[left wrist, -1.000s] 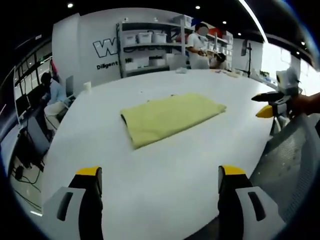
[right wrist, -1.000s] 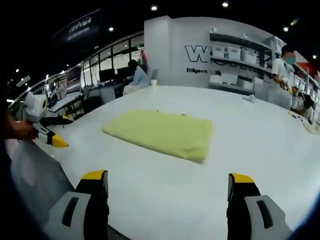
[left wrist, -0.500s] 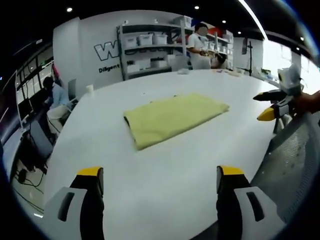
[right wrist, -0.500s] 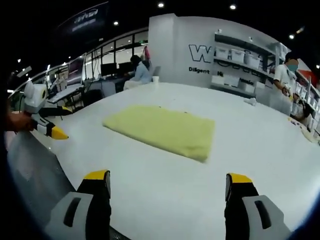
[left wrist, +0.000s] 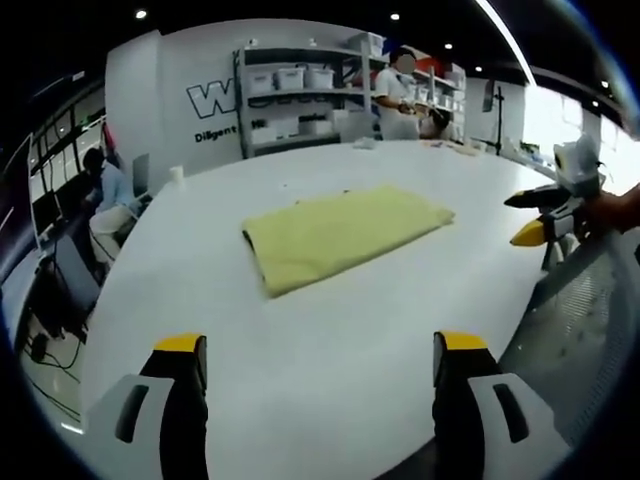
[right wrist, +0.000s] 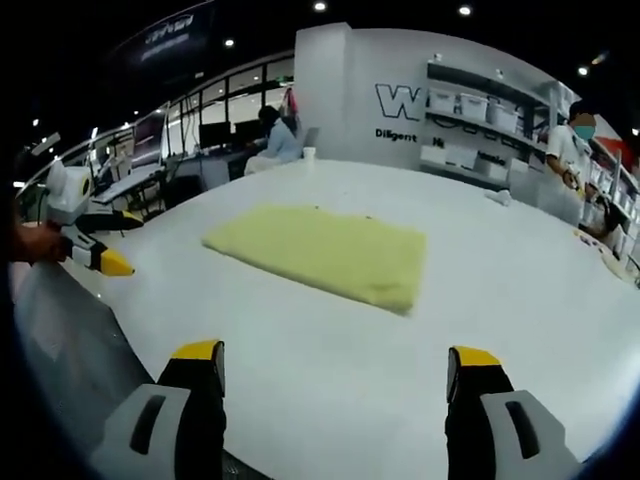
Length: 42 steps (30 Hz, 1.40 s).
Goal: Fold the garment on the visible template until the final outline fits inside the template.
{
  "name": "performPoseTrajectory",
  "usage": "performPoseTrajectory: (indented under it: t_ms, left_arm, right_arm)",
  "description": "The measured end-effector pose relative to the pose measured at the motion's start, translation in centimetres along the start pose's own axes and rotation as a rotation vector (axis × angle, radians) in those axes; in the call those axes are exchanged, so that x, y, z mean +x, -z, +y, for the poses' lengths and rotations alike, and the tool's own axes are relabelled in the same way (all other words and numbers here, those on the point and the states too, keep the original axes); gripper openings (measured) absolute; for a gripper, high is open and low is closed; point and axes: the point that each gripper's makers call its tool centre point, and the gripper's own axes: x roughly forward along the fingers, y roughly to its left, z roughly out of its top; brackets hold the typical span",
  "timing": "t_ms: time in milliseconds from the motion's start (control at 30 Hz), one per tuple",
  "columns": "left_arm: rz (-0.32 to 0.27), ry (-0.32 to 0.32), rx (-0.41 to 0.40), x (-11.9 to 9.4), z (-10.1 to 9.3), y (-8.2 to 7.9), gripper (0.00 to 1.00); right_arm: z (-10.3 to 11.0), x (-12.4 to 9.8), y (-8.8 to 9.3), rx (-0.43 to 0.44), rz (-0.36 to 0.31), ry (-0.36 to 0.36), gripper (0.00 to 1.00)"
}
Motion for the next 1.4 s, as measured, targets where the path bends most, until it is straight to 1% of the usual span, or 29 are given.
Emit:
performPoseTrajectory:
  t_ms: [167,233,333,500,667,733,833,1000,1100,1133,1167,1233,1333,1400]
  left_arm:
    - [-0.009,0.000,-0.009,-0.1,0.0,-0.1,0.91]
    - [-0.013,-0.006,-0.016,-0.1,0.2,-0.1,0.91]
    - [-0.006,-0.005,-0.030,0.0,0.3,0.0,0.91]
    - [-0.010,0.000,-0.013,-0.1,-0.1,0.0,0.91]
    - [-0.011,-0.006,-0.017,-0.1,0.1,0.0,0.91]
    - [-0.002,-0.010,-0.001,0.0,0.1,0.2,0.92]
    - [-0.020,-0.013,-0.008,-0.1,0.2,-0.2,0.93]
    - [-0.027,-0.026,0.001,-0.2,0.4,-0.3,0.93]
    - [-0.020,-0.032,-0.007,-0.2,0.5,-0.1,0.93]
    - [-0.013,-0.030,-0.006,-0.2,0.5,0.0,0.94]
    - [0.002,-0.018,0.007,-0.1,0.2,0.2,0.93]
    - [0.015,-0.008,0.031,0.0,-0.1,0.7,0.93]
    - [0.024,-0.027,0.044,-0.2,0.1,0.9,0.94]
    - [0.022,-0.039,0.042,-0.2,0.4,0.8,0.95]
  right_arm:
    - [-0.2,0.1,0.5,0.010,0.023,0.006,0.89]
    - [0.0,0.4,0.9,-0.004,0.050,-0.003,0.88]
    - [0.4,0.3,0.8,-0.014,0.047,-0.018,0.87]
    - [0.2,0.2,1.1,-0.017,0.059,-0.009,0.87]
    - [0.1,0.2,0.8,-0.020,0.048,-0.005,0.87]
    - [0.4,0.2,0.9,-0.030,0.052,-0.016,0.87]
    - [0.7,0.2,0.6,-0.029,0.038,-0.031,0.87]
    - [1.1,0.1,0.3,-0.019,0.013,-0.050,0.87]
    - [0.4,0.2,0.8,0.004,0.036,-0.033,0.87]
    - [0.4,0.2,0.8,0.009,0.034,-0.031,0.87]
    - [0.2,0.1,0.4,0.023,0.020,-0.025,0.87]
    - [0.3,-0.1,0.0,0.019,-0.011,-0.020,0.87]
    - [0.6,-0.1,0.5,0.013,0.002,-0.029,0.88]
    - [0.4,-0.2,0.4,0.022,-0.007,-0.021,0.88]
